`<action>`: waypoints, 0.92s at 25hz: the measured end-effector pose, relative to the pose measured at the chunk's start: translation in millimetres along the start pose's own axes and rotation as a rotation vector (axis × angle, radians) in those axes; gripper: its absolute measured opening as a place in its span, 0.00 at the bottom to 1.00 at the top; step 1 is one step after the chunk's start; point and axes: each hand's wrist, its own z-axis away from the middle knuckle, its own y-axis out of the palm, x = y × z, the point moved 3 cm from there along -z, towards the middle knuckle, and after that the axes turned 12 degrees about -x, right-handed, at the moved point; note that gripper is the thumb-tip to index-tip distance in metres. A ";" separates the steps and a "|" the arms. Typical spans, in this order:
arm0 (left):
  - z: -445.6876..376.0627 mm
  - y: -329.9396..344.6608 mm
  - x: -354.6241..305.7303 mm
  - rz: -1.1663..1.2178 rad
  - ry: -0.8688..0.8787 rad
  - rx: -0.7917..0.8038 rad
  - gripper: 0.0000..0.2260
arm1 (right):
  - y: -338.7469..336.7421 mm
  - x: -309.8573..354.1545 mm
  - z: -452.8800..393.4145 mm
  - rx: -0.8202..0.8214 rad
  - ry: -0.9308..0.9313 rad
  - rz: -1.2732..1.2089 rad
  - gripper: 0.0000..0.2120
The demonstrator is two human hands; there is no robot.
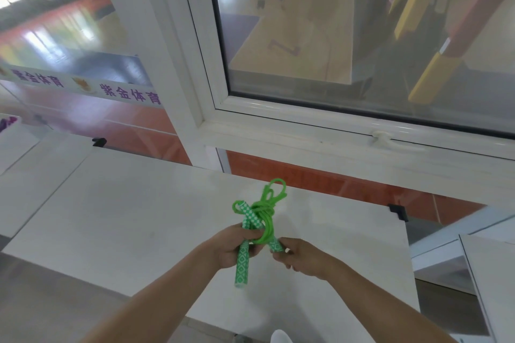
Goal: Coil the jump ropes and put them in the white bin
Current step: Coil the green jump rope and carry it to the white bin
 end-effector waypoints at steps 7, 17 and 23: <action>-22.6 -53.6 -50.6 -0.173 0.332 -0.341 0.05 | -33.3 -21.9 17.3 -0.012 0.081 0.129 0.07; -33.4 -30.5 -26.0 -1.385 0.480 -0.427 0.15 | -74.9 99.7 11.9 -0.384 -0.327 0.162 0.11; -20.5 -4.4 6.2 -1.255 0.433 -0.167 0.06 | -52.8 99.7 -2.3 -0.417 -0.263 0.011 0.12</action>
